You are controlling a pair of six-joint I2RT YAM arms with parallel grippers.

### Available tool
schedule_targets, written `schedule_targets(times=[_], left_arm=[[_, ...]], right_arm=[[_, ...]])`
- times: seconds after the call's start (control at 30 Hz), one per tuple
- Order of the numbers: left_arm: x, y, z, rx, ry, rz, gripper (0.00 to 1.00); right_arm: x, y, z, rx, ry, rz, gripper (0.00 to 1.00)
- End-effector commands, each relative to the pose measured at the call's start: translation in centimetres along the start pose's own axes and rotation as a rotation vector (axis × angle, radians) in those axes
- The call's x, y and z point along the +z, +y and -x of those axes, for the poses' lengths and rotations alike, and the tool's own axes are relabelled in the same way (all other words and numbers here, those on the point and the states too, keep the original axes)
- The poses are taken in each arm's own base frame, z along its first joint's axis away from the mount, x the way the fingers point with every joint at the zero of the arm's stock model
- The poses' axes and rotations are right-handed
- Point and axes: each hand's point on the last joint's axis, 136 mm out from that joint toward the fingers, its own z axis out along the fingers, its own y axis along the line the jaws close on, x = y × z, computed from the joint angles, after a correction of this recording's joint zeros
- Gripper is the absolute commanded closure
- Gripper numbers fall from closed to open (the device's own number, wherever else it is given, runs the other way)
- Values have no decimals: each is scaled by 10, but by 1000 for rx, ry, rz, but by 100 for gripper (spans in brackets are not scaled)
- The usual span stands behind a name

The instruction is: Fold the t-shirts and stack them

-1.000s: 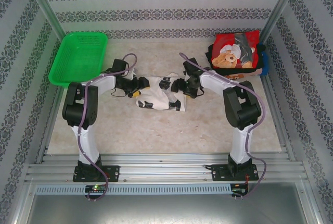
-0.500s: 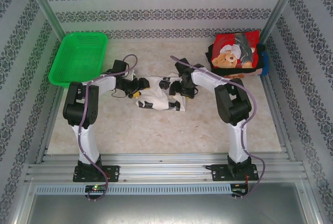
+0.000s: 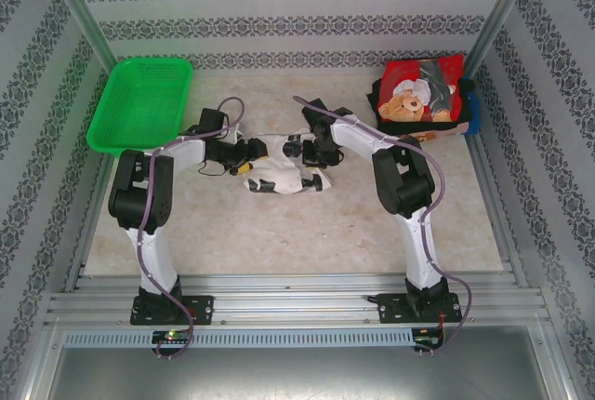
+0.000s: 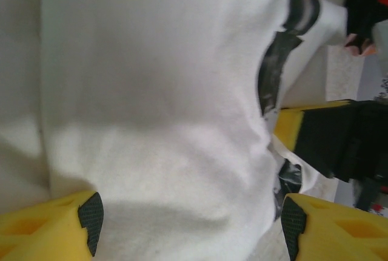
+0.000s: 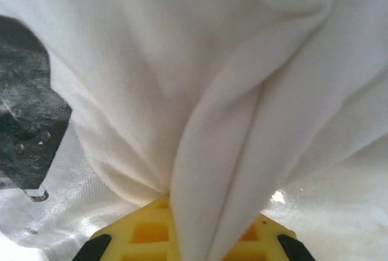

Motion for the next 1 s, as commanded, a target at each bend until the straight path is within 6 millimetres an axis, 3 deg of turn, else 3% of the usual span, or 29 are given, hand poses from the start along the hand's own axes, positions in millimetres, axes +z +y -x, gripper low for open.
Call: schedule_targets(times=[0.0, 0.17, 0.37, 0.67, 0.8, 0.97], left_arm=[[-28, -39, 11, 67, -72, -79, 21], [-59, -63, 16, 104, -146, -105, 20], [-83, -75, 16, 112, -196, -123, 19], [-88, -66, 8, 94, -201, -115, 18], [-90, -63, 3, 93, -197, -108, 17], [-97, -56, 0, 81, -208, -101, 17]], right_arm=[[-34, -5, 6, -73, -80, -70, 100], [-82, -14, 17, -153, -196, -160, 100], [-130, -21, 31, -239, -280, -257, 100], [-113, -17, 24, -247, -247, -236, 100], [-122, -14, 34, -294, -259, -257, 100], [-149, -4, 60, -443, -309, -330, 100]])
